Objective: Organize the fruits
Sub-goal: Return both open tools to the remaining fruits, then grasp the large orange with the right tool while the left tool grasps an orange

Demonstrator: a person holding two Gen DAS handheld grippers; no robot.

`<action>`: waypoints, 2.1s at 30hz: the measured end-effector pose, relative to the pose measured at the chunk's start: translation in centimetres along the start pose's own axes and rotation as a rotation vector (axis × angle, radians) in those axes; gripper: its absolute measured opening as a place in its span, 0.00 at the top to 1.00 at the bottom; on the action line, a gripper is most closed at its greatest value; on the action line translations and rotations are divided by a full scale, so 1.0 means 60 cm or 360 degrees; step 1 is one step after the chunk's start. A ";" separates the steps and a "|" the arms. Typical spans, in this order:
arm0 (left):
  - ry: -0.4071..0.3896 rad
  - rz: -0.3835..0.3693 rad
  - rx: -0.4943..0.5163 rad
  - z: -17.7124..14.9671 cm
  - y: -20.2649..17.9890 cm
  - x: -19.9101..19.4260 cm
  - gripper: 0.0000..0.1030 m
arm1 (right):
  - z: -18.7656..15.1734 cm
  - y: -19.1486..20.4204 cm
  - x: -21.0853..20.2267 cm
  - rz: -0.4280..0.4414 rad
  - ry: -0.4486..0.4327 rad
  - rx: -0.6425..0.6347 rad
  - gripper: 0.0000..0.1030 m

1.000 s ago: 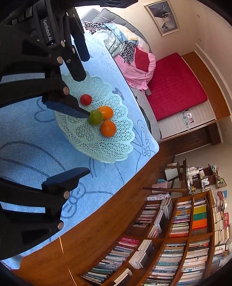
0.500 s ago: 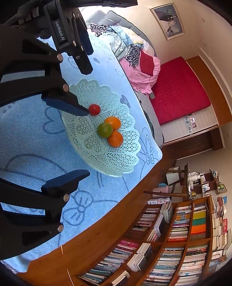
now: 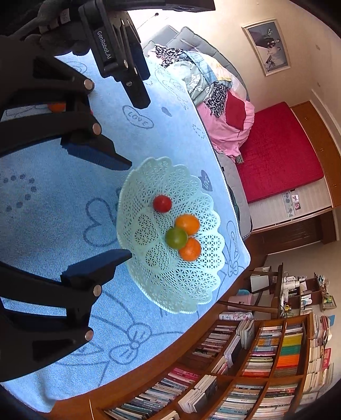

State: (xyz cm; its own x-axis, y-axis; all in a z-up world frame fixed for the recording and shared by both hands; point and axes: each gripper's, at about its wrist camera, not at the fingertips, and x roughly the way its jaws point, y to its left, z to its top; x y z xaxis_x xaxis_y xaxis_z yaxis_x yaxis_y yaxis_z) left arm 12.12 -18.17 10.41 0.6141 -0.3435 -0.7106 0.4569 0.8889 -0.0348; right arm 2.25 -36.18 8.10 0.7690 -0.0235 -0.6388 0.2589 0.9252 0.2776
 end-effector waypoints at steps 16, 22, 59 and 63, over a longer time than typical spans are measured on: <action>0.0048 0.0111 -0.0159 -0.064 0.130 -0.034 0.20 | -0.045 0.094 0.042 0.0137 0.0186 -0.0124 0.38; 0.0078 0.0124 -0.0193 -0.086 0.161 -0.036 0.20 | -0.067 0.125 0.052 0.0179 0.0250 -0.0185 0.38; 0.0177 0.0166 -0.0300 -0.172 0.212 -0.067 0.20 | -0.151 0.221 0.087 0.0476 0.0451 -0.0464 0.61; 0.0189 0.0158 -0.0272 -0.179 0.200 -0.071 0.20 | -0.146 0.214 0.078 0.0468 0.0421 -0.0442 0.62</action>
State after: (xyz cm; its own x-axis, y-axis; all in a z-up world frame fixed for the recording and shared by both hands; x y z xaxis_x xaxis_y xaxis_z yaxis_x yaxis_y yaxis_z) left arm 8.08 -2.78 5.43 0.5658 -0.2225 -0.7940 0.2760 0.9585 -0.0719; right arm 4.04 -21.10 2.41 0.6019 0.3180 -0.7325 -0.1407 0.9452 0.2948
